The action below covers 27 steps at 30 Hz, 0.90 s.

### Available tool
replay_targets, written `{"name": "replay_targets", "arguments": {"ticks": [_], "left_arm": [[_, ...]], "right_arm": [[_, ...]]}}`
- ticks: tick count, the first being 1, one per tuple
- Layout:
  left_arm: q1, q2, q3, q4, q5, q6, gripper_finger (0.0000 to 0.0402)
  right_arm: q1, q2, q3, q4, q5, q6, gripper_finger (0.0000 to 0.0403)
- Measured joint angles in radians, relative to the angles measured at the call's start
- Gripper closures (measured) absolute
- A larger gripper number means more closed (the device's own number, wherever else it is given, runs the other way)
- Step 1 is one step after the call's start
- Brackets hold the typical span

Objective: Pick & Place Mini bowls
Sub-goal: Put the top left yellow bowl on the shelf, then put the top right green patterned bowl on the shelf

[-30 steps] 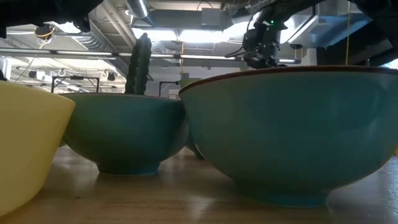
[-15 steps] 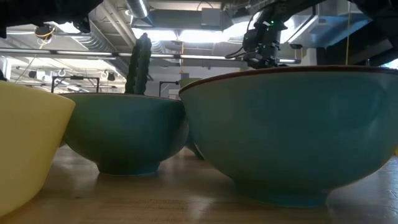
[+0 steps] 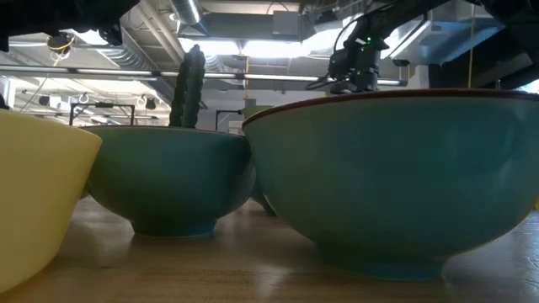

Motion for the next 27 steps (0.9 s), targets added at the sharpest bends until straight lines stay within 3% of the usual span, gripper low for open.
{"name": "replay_targets", "arguments": {"ticks": [18,23,27], "left_arm": [[0.0,0.0,0.0,0.0,0.0,-0.004,0.0398],[0.0,0.0,0.0,0.0,0.0,-0.003,0.0398],[0.0,0.0,0.0,0.0,0.0,-0.002,0.0398]], "right_arm": [[0.01,-0.013,0.005,-0.024,0.035,0.005,0.023],[0.01,-0.057,0.008,-0.01,0.035,0.001,0.0201],[0.01,-0.063,0.086,-0.035,0.035,-0.008,0.0187]]}}
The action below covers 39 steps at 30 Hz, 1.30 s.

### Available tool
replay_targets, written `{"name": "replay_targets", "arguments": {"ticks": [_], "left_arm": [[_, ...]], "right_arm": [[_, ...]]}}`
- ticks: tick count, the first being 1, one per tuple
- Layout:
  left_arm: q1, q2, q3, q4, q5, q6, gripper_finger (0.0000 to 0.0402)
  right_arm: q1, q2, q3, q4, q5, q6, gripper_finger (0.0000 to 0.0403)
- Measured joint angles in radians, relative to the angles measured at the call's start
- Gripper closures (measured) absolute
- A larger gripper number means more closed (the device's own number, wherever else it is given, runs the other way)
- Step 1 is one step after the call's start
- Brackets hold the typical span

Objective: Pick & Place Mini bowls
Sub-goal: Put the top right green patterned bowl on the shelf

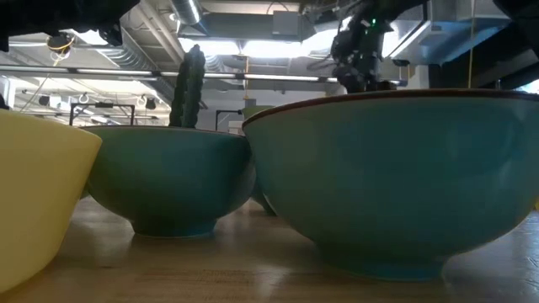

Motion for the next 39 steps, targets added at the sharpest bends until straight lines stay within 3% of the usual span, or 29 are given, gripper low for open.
{"name": "replay_targets", "arguments": {"ticks": [3,7,10,14,16,19,23,26,32,35,39], "left_arm": [[0.0,0.0,0.0,0.0,0.0,0.002,0.0397],[0.0,0.0,0.0,0.0,0.0,0.002,0.0398],[0.0,0.0,0.0,-0.007,-0.001,0.002,0.0398],[0.0,0.0,0.0,-0.04,-0.017,0.003,0.0398],[0.0,0.0,0.0,-0.053,-0.023,0.002,0.0398],[0.0,0.0,0.0,-0.072,-0.024,0.002,0.0398],[0.0,0.0,0.0,-0.084,-0.024,-0.012,0.0398],[0.0,0.0,0.0,-0.074,-0.024,0.005,0.0398],[0.0,0.0,0.0,-0.082,-0.022,-0.042,0.0398],[0.0,0.0,0.0,-0.086,-0.016,-0.044,0.0398],[0.0,0.0,0.0,-0.118,-0.016,-0.043,0.0398]], "right_arm": [[0.0,0.0,0.106,-0.048,-0.029,0.014,0.0184],[0.01,-0.003,0.258,-0.143,-0.253,0.053,0.0211],[0.072,-0.006,0.341,-0.205,-0.347,0.021,0.0266],[0.25,-0.073,0.341,-0.191,-0.447,-0.033,0.037],[0.372,-0.108,0.342,-0.2,-0.407,-0.082,0.0391],[0.557,-0.153,0.332,-0.167,-0.324,-0.085,0.0393],[0.753,-0.238,0.332,0.015,-0.259,-0.075,0.0398],[0.858,-0.309,0.333,0.116,-0.146,-0.093,0.0399],[0.968,-0.444,0.3,0.127,0.032,-0.104,0.0399],[1.023,-0.539,0.134,0.257,0.057,-0.127,0.04],[1.057,-0.684,-0.239,0.647,-0.009,-0.161,0.04]]}}
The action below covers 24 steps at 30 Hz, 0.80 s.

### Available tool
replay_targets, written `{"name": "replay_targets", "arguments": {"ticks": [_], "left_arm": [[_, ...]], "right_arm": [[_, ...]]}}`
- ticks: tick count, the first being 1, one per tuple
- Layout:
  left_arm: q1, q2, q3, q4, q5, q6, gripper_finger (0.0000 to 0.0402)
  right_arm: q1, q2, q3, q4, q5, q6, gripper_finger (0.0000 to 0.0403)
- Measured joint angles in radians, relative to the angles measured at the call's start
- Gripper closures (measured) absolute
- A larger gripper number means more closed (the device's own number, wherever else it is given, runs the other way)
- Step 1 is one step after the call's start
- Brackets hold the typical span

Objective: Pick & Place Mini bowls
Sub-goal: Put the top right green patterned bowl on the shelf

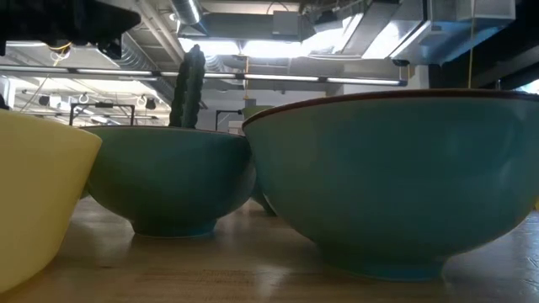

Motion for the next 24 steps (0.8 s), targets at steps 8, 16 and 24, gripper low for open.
{"name": "replay_targets", "arguments": {"ticks": [8,16,24], "left_arm": [[-0.002,0.0,0.0,-0.019,0.01,-0.01,0.0398],[-0.005,0.0,0.0,-0.018,0.01,-0.009,0.0398],[-0.005,0.0,0.0,-0.031,-0.002,-0.032,0.0398]], "right_arm": [[-0.046,-0.153,-0.743,0.715,0.035,0.039,0.0401],[-0.052,-0.346,-1.121,1.121,-0.096,0.063,0.0401],[-0.052,-0.543,-1.356,1.281,-0.072,0.058,0.0401]]}}
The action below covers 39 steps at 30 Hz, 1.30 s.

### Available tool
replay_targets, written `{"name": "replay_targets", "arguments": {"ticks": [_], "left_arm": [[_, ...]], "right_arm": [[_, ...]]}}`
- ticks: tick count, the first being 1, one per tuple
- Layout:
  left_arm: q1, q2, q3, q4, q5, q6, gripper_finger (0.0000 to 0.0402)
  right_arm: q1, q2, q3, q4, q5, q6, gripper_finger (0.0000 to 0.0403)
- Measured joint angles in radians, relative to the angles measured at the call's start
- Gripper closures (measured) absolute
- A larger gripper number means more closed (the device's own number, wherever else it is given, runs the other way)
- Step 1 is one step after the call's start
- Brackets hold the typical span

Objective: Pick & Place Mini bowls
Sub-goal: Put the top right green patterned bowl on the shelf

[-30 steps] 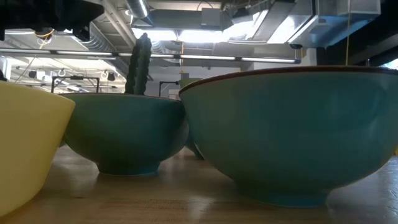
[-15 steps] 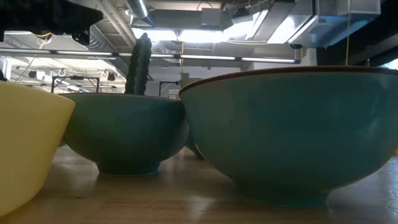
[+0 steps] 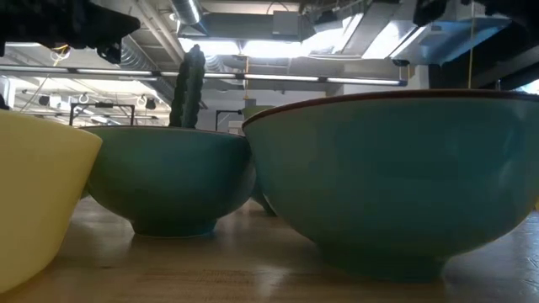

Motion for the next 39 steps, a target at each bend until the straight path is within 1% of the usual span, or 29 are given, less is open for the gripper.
{"name": "replay_targets", "arguments": {"ticks": [3,8,12,15,18,20,23,25,30,32,34,36,39], "left_arm": [[0.0,0.0,0.0,0.0,-0.016,0.021,0.0398],[0.0,0.0,0.0,0.0,-0.077,0.006,0.0398],[0.0,0.0,0.0,0.0,-0.077,-0.01,0.0398],[0.0,0.001,0.0,0.02,-0.086,-0.025,0.0398],[0.0,0.021,-0.003,0.136,-0.115,-0.044,0.0398],[0.0,0.045,-0.004,0.214,-0.114,-0.036,0.0398],[-0.005,0.099,-0.004,0.311,-0.037,0.049,0.0398],[-0.015,0.149,-0.005,0.367,-0.008,0.093,0.0398],[-0.047,0.26,-0.005,0.514,-0.002,0.206,0.0398],[-0.056,0.295,-0.001,0.555,-0.022,0.204,0.0398],[-0.06,0.321,0.026,0.532,-0.087,0.147,0.0398],[-0.054,0.334,0.064,0.443,-0.142,0.087,0.0398],[-0.047,0.36,0.132,0.265,-0.135,0.027,0.0398]], "right_arm": [[0.0,-0.019,-0.071,0.055,0.0,-0.015,0.0401],[0.0,-0.016,-0.172,0.159,0.0,-0.016,0.0401],[0.0,-0.015,-0.207,0.206,0.0,-0.013,0.0401],[0.0,-0.012,-0.21,0.205,0.0,-0.013,0.0401],[0.0,0.004,-0.204,0.209,0.0,-0.021,0.04],[0.0,0.024,-0.201,0.234,0.0,-0.026,0.04],[0.0,0.07,-0.2,0.311,0.0,-0.044,0.04],[0.0,0.106,-0.2,0.352,0.0,-0.052,0.04],[0.0,0.204,-0.199,0.396,0.014,-0.051,0.04],[0.0,0.234,-0.199,0.415,0.042,-0.046,0.04],[0.0,0.258,-0.199,0.415,0.064,-0.042,0.04],[0.0,0.276,-0.199,0.415,0.072,-0.042,0.04],[0.0,0.292,-0.199,0.42,0.072,-0.041,0.04]]}}
